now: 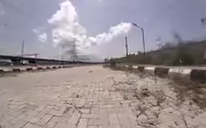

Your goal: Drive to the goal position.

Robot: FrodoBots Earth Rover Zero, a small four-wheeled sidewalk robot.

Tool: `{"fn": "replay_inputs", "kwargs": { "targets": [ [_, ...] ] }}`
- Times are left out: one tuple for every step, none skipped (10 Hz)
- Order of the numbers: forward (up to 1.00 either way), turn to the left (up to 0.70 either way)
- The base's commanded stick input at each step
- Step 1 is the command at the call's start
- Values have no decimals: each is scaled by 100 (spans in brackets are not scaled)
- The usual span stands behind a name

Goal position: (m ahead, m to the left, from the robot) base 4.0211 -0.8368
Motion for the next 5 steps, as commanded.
{"fn": "replay_inputs", "kwargs": {
  "targets": [
    [70,35],
    [70,35],
    [70,30],
    [70,22],
    [70,15]
  ]
}}
